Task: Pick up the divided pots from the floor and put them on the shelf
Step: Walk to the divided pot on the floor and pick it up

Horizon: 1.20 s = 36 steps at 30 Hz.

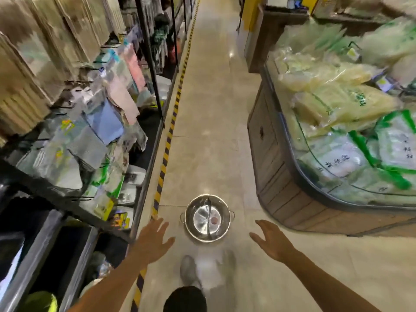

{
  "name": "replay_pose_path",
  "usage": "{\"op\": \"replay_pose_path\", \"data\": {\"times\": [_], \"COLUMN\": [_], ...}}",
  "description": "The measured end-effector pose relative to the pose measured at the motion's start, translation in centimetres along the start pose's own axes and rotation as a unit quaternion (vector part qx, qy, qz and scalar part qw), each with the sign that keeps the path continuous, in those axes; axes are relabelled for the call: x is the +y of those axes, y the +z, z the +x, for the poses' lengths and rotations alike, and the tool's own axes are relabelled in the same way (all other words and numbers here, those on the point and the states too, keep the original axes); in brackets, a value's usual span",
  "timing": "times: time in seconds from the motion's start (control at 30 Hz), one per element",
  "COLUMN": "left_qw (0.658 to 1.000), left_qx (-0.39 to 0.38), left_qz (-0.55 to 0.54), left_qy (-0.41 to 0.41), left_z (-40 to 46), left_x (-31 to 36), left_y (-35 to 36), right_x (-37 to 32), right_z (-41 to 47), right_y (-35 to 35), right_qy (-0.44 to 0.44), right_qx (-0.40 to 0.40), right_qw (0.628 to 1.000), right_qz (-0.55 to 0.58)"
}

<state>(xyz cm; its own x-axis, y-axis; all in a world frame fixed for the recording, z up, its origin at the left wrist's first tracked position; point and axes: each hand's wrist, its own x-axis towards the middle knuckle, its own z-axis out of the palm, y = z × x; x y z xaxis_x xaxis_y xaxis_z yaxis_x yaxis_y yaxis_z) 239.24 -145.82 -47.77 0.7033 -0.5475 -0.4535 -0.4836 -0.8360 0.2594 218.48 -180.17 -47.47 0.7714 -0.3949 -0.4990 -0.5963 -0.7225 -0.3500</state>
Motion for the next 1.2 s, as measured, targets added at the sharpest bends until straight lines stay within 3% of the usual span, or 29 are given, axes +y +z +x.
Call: {"op": "replay_pose_path", "data": {"times": [0.23, 0.4, 0.63, 0.87, 1.2], "left_qw": [0.996, 0.991, 0.984, 0.968, 0.955], "left_qx": [-0.068, -0.100, -0.112, -0.152, -0.065], "left_qz": [0.004, -0.025, -0.047, -0.098, -0.171], "left_qy": [-0.061, -0.084, -0.132, -0.176, -0.234], "left_z": [14.8, 23.8, 35.3, 44.8, 54.6], "left_x": [-2.8, -4.5, -8.3, -12.2, -13.9], "left_y": [4.4, 11.1, 28.0, 43.1, 50.7], "right_x": [3.9, 7.8, 15.8, 21.8, 24.1], "right_z": [14.4, 25.6, 40.4, 49.6, 57.1], "right_y": [2.6, 8.6, 24.0, 36.5, 43.4], "right_qy": [0.070, 0.101, 0.115, 0.163, 0.111], "right_qx": [-0.051, -0.070, -0.119, -0.150, -0.094], "right_qw": [0.996, 0.992, 0.984, 0.965, 0.971], "right_qz": [0.007, 0.029, 0.071, 0.142, 0.187]}}
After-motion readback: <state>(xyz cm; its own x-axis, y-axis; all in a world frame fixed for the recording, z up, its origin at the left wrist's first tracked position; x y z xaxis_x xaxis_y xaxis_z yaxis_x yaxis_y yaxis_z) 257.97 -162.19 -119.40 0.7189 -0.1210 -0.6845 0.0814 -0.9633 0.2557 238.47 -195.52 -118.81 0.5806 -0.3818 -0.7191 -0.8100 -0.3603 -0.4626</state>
